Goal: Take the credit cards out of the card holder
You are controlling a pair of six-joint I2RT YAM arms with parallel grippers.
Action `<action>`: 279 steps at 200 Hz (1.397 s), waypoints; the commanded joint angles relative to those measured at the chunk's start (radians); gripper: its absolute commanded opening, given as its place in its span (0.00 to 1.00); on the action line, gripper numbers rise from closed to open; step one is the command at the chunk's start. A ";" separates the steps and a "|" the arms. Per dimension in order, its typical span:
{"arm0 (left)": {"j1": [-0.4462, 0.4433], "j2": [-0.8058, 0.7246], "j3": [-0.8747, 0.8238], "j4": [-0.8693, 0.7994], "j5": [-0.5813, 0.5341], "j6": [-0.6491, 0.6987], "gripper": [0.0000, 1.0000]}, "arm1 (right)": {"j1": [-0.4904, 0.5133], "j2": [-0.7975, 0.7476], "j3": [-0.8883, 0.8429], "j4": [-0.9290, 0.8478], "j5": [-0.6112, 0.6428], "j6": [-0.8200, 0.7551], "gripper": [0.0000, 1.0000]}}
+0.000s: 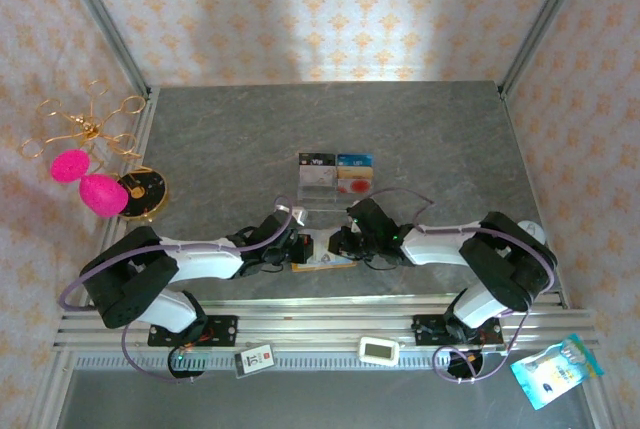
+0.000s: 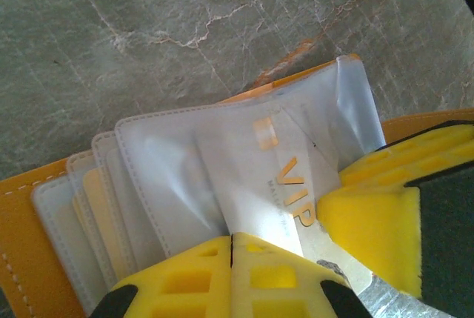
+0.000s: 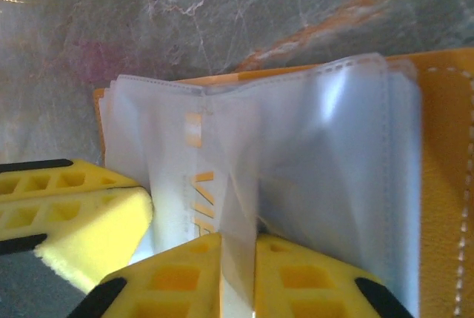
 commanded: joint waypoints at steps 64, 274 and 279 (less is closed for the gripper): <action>0.006 -0.025 0.018 -0.051 -0.019 0.008 0.00 | -0.048 -0.304 0.040 -0.319 0.187 -0.294 0.00; 0.001 -0.080 0.113 -0.097 0.020 0.040 0.18 | 0.052 -0.141 -0.096 -0.035 0.006 -0.044 0.00; 0.001 -0.084 0.110 -0.105 0.013 0.041 0.18 | 0.061 -0.130 -0.090 -0.031 0.002 -0.048 0.00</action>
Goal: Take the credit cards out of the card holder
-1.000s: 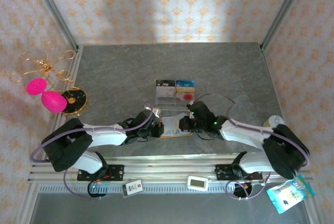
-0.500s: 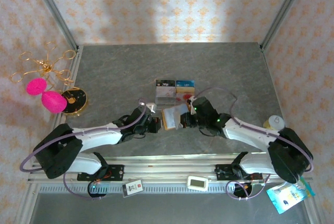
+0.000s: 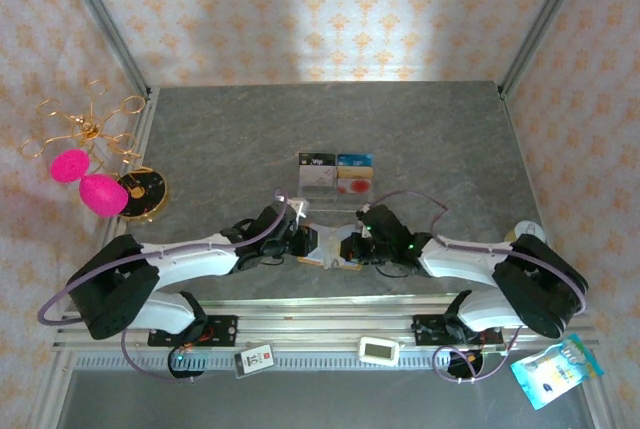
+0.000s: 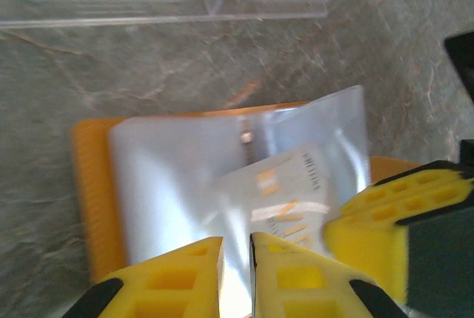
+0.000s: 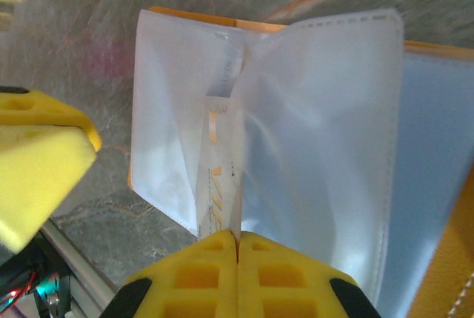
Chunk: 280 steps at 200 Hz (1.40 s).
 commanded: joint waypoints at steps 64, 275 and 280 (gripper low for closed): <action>-0.013 -0.022 -0.063 0.074 0.047 -0.029 0.19 | 0.047 0.108 0.046 -0.009 0.049 -0.006 0.01; -0.046 0.080 -0.035 0.020 0.022 -0.028 0.03 | -0.034 0.130 0.179 -0.221 -0.019 -0.238 0.35; -0.047 0.078 -0.035 0.020 0.025 -0.029 0.03 | -0.034 0.130 0.175 -0.218 -0.025 -0.241 0.35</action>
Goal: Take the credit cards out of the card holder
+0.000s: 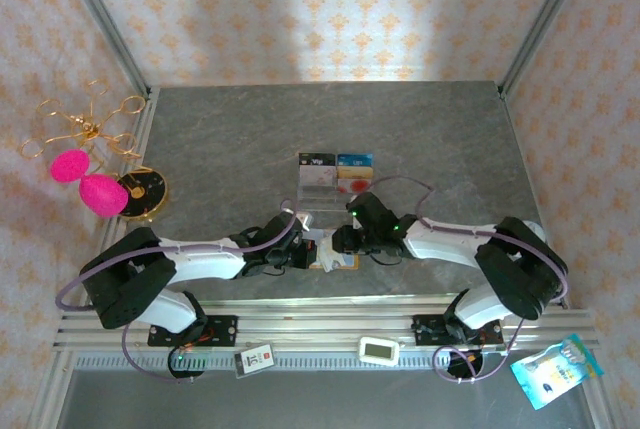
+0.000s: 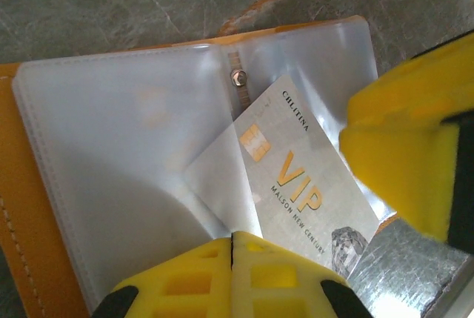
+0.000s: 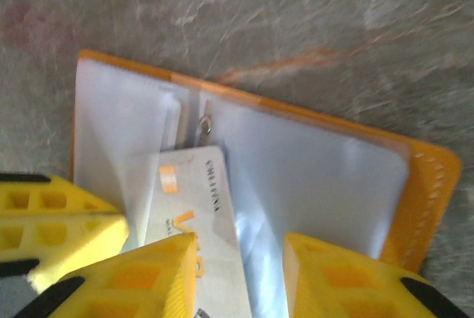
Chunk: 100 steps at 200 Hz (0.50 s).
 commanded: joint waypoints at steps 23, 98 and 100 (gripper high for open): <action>-0.003 0.008 0.019 -0.016 0.010 -0.014 0.03 | -0.001 0.017 -0.021 0.007 -0.086 -0.058 0.35; -0.015 0.063 0.040 -0.025 0.018 -0.016 0.01 | -0.001 0.063 -0.061 0.109 -0.121 0.010 0.20; -0.015 0.063 0.040 -0.027 0.015 -0.016 0.01 | -0.001 0.060 -0.061 0.107 -0.113 0.012 0.19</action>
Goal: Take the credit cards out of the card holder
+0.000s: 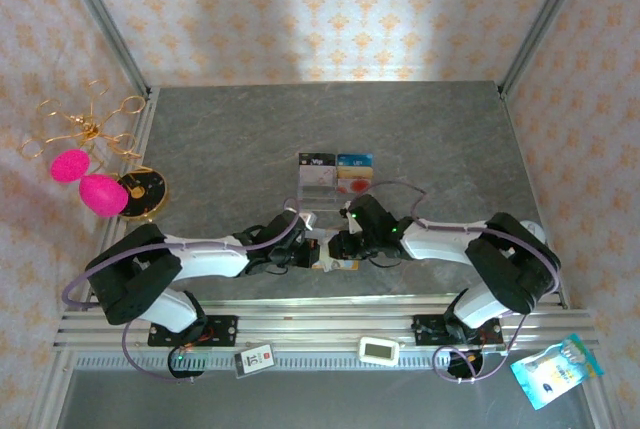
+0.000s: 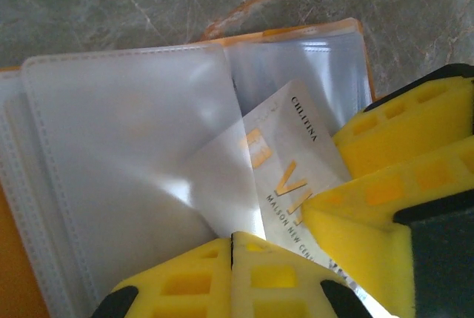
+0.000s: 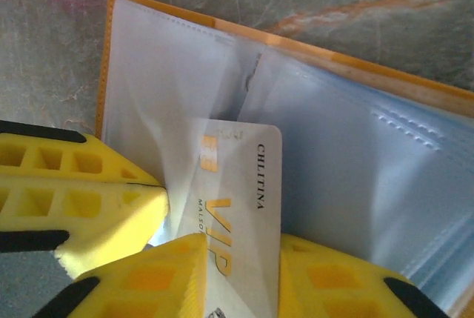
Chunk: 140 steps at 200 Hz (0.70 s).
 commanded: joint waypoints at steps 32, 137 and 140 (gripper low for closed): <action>-0.014 -0.011 0.000 -0.050 -0.018 -0.008 0.01 | -0.026 -0.064 -0.059 -0.036 0.099 0.039 0.07; -0.012 -0.159 -0.018 -0.043 -0.073 -0.023 0.16 | -0.094 -0.410 0.032 -0.166 0.078 -0.162 0.00; -0.012 -0.174 -0.019 -0.045 -0.083 -0.024 0.18 | -0.098 -0.414 0.044 -0.170 0.084 -0.172 0.00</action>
